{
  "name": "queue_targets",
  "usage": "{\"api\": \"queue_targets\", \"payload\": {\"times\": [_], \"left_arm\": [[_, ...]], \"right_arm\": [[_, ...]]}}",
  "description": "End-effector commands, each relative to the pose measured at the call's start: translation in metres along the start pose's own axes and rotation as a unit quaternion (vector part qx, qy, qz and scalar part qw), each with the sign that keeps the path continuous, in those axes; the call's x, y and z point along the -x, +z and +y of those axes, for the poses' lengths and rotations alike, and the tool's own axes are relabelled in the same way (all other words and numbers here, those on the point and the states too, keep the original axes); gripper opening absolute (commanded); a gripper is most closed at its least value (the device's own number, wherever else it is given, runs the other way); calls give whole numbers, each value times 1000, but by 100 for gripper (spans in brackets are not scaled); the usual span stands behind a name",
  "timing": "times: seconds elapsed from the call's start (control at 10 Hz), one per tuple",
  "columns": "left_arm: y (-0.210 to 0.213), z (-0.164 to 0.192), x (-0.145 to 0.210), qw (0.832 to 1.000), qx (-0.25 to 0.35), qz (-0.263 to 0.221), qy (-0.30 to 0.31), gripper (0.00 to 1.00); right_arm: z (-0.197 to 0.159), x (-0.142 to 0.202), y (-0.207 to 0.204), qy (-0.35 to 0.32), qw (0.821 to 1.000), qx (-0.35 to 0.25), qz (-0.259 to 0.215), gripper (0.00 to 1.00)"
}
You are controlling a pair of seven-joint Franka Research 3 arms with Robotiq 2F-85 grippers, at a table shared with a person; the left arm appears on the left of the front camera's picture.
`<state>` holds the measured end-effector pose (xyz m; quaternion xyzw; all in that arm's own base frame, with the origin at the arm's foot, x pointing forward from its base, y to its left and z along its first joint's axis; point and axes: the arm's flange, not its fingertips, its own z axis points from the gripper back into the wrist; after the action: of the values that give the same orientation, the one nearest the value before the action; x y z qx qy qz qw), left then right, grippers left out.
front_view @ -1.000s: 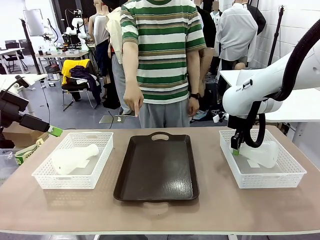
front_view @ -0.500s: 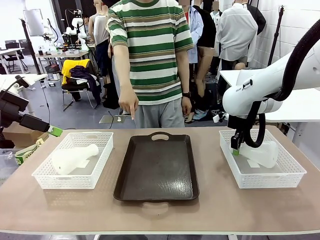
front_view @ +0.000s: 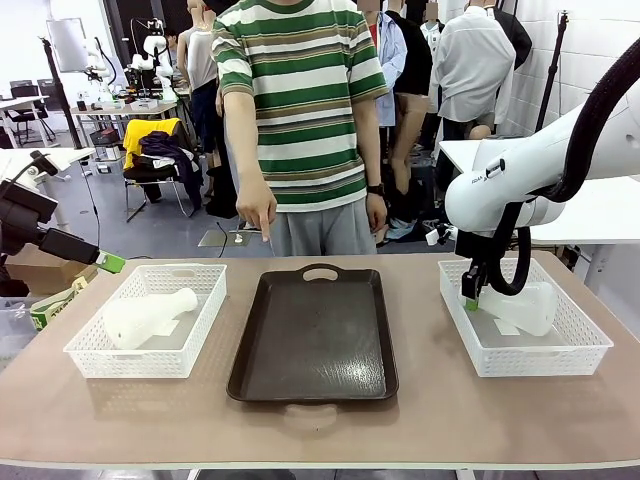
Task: Prepare the laboratory tools.
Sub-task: While moving the picked Big flask to the Handle tray indicated by the person, stop as directed by the person.
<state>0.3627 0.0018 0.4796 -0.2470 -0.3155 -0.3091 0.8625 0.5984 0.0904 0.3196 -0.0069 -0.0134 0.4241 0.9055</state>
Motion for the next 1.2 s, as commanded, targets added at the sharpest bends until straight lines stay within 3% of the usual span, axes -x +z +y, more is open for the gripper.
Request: {"api": "queue_targets", "payload": {"times": [0.0,0.3,0.7,0.9,1.1], "left_arm": [[0,4,1,1000,8,-6,-8,100],[0,4,1,1000,8,-6,-8,100],[0,4,1,1000,8,-6,-8,100],[0,4,1,1000,8,-6,-8,100],[0,4,1,1000,8,-6,-8,100]], "right_arm": [[0,0,0,0,1000,0,0,0],[3,17,31,-48,999,-12,12,0],[26,46,120,-64,995,17,-73,0],[56,33,163,-57,992,55,-101,0],[95,-7,191,4,991,88,-96,0]]}}
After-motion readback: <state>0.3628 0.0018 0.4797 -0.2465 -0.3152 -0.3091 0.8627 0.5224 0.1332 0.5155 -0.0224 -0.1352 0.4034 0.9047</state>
